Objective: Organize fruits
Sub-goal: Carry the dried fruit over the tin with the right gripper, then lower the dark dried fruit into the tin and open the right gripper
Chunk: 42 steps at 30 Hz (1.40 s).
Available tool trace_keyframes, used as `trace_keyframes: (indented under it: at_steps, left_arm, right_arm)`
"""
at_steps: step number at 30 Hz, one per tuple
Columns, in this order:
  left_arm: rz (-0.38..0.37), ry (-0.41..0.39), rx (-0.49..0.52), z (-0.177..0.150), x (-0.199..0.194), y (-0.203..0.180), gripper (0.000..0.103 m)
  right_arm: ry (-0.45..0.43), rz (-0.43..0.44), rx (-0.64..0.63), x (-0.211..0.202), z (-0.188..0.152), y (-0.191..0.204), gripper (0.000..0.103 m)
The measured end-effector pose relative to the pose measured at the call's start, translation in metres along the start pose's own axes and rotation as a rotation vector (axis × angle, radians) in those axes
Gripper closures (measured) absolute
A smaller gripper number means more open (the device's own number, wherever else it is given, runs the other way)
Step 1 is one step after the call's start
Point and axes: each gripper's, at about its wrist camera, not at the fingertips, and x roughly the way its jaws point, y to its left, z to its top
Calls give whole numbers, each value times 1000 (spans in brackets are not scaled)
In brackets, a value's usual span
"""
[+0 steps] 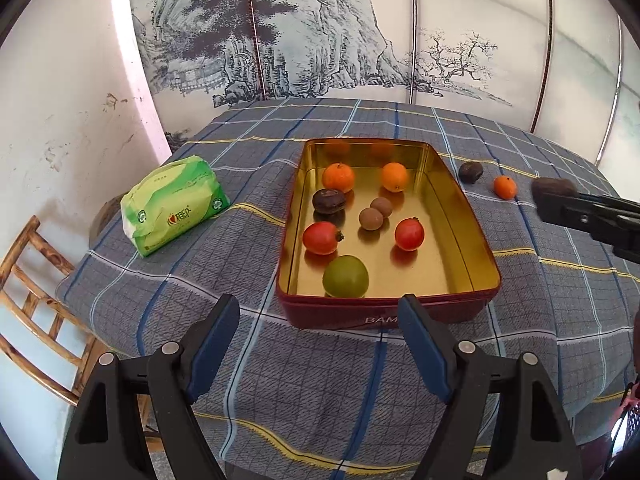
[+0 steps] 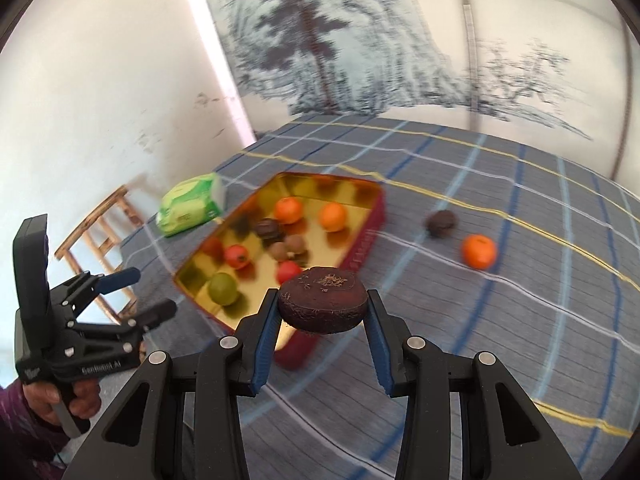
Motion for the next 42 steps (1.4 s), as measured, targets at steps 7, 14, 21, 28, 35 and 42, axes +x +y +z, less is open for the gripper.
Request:
trace_keyframes:
  at_steps: [7, 14, 21, 28, 35, 42]
  left_arm:
    - [-1, -2, -2, -3, -3, 4, 23]
    - [5, -5, 0, -8, -5, 9, 22]
    - [-1, 2, 2, -11, -3, 12, 21]
    - [-3, 10, 4, -12, -1, 12, 21]
    - [-5, 26, 0, -15, 1, 11, 21]
    - [-4, 39, 7, -14, 3, 8, 20]
  right_arm:
    - [87, 78, -24, 54, 12, 31, 60]
    - [163, 82, -25, 97, 9, 43, 60]
    - [183, 91, -4, 112, 10, 44, 60]
    - [178, 88, 0, 114, 15, 47, 59]
    - [155, 101, 24, 110, 18, 44, 58]
    - [108, 118, 68, 94, 18, 32, 47]
